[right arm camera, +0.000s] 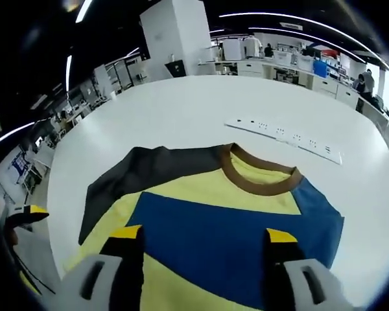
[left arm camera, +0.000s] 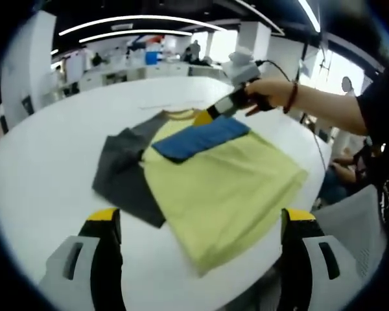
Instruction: Fold the garment on the visible template until the final outline fits inside the template.
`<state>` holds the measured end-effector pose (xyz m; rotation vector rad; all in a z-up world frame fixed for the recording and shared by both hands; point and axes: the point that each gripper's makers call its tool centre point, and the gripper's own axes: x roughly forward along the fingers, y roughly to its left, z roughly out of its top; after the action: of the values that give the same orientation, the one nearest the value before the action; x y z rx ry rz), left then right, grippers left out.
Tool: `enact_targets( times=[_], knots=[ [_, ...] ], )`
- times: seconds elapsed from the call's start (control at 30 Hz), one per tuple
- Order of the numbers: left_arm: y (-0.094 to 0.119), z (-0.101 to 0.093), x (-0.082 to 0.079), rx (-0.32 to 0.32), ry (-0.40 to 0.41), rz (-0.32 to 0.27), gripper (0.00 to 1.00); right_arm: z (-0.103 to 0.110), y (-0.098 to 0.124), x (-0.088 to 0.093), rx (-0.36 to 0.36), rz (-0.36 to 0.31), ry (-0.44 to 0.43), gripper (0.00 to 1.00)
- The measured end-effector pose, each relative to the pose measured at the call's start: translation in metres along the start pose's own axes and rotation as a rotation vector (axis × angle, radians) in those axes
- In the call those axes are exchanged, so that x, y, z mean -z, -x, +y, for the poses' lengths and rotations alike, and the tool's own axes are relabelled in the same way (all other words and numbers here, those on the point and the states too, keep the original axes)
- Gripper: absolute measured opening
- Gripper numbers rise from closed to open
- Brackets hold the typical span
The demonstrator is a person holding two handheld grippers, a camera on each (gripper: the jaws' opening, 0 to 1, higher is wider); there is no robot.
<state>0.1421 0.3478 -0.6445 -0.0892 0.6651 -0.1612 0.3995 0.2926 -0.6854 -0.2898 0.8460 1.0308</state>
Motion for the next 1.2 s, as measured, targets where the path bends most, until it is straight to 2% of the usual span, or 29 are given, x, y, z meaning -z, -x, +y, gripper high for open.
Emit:
enact_targets(
  times=[0.47,0.83,1.03,1.2],
  knots=[
    [0.000,-0.004,0.000,0.000,-0.002,0.004,0.99,-0.056,0.029,0.026,0.098,0.013,-0.046,0.77],
    [0.000,-0.005,-0.001,-0.001,0.006,0.001,0.99,-0.085,0.047,0.042,0.145,0.024,-0.075,0.73],
    [0.000,-0.007,0.000,0.002,0.004,0.005,0.99,-0.093,0.056,0.055,0.172,0.020,-0.137,0.61],
    [0.000,-0.009,-0.001,0.008,-0.003,0.005,0.99,-0.099,0.064,0.064,0.196,0.027,-0.145,0.51]
  ],
)
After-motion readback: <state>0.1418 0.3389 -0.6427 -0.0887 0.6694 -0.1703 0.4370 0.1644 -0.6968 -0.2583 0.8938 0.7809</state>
